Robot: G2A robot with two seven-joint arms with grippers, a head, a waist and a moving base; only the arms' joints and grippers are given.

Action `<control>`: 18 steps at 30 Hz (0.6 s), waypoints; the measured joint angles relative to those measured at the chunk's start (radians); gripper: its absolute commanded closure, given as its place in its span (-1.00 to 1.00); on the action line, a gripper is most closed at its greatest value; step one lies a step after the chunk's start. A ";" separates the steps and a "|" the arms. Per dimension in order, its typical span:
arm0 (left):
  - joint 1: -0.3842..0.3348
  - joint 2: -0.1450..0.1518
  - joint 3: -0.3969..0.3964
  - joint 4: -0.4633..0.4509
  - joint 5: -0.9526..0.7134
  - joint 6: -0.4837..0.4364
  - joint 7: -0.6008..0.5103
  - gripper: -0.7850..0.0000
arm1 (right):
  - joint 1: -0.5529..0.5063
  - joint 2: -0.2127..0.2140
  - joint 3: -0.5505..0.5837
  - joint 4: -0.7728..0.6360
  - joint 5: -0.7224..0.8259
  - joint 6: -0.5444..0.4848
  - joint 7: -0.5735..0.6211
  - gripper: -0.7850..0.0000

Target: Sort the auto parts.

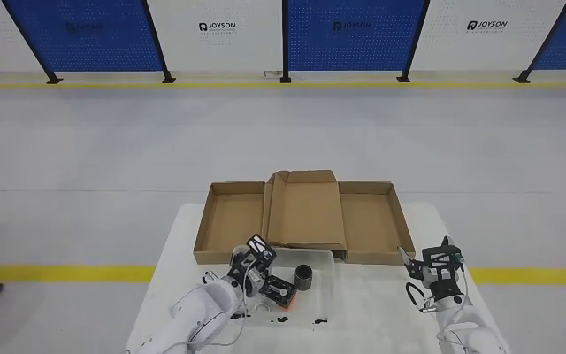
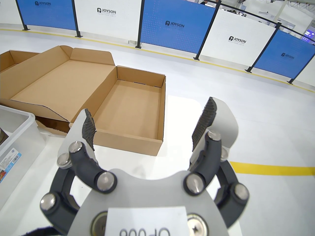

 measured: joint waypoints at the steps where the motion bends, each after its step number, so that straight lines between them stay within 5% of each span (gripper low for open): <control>1: 0.010 0.002 -0.007 -0.010 0.005 -0.006 -0.011 -1.00 | 0.000 0.000 0.000 0.000 0.000 0.000 0.000 -1.00; 18: 0.036 0.015 -0.012 -0.028 -0.099 -0.171 -0.153 -1.00 | 0.000 0.000 0.000 0.000 0.000 0.000 0.000 -1.00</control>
